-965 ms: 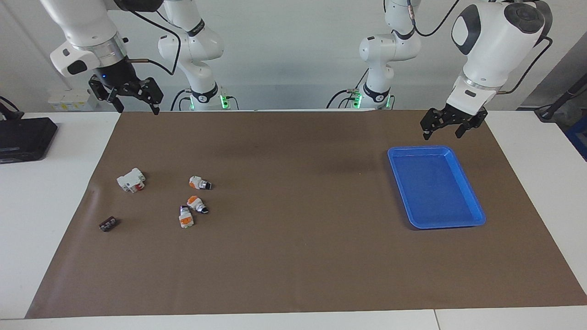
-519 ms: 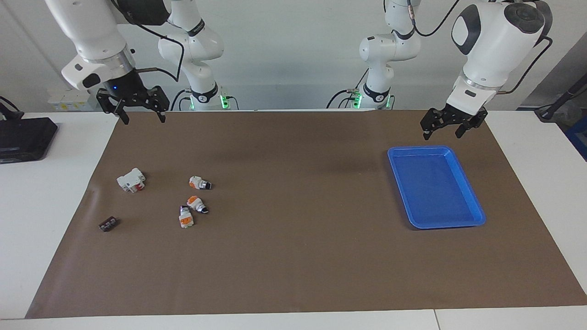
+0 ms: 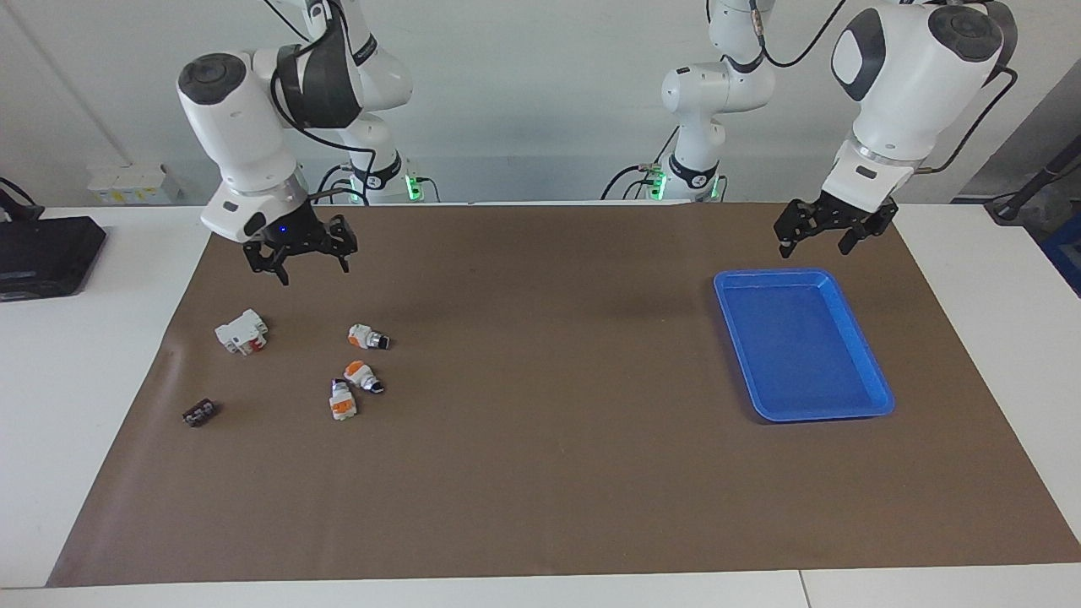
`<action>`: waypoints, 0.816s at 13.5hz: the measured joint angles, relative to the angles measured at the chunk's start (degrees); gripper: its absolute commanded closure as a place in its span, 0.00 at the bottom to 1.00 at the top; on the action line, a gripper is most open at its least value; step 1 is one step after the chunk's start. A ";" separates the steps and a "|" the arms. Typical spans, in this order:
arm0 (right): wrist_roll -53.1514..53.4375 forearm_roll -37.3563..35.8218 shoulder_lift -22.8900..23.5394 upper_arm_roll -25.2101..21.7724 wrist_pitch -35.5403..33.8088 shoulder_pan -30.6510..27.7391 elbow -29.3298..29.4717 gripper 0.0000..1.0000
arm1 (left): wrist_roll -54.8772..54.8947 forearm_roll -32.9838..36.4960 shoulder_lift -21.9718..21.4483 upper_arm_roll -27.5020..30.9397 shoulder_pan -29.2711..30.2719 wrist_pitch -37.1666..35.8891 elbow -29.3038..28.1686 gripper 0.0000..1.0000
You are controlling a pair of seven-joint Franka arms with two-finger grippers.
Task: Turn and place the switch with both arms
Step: 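Lower the right gripper onto the nearest white-orange switch block, then close the right gripper on the switch block and lift it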
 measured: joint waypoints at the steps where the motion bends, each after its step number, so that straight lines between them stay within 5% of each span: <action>1: -3.66 0.26 1.16 0.00 2.77 0.00 -1.16 0.00 | 0.00 0.00 0.00 0.00 0.00 0.00 0.00 0.00; 6: -15.26 2.49 6.99 -0.03 15.48 -0.01 -5.58 0.00 | 0.00 0.00 0.00 0.00 0.00 0.00 0.00 0.00; 11: -17.70 2.54 8.12 -0.24 16.81 -0.22 -8.23 0.00 | 0.00 0.00 0.00 0.00 0.00 0.00 0.00 0.00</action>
